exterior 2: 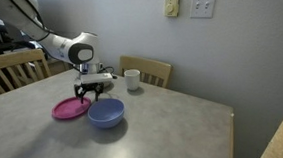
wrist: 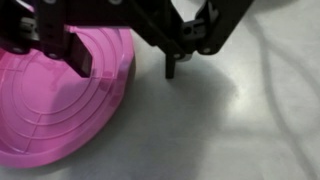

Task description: Get the pink plate and use it to cover the blue bowl

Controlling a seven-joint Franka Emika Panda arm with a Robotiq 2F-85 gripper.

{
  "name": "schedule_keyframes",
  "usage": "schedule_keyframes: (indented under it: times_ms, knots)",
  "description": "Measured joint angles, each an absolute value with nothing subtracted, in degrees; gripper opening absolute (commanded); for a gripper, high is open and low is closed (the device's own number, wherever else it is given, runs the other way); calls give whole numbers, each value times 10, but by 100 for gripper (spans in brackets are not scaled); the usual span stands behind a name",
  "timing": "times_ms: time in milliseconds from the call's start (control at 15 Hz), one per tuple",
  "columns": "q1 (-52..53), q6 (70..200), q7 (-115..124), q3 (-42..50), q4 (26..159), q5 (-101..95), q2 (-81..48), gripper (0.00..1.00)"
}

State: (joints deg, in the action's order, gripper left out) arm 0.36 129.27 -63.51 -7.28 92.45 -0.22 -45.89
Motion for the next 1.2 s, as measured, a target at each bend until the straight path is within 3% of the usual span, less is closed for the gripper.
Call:
schedule_keyframes:
  times_ms: [467,1200]
  knots:
    - [5,1289,-634,-73,918,-16,-460,0]
    - [31,1168,-611,-75,902,-62,-440,3]
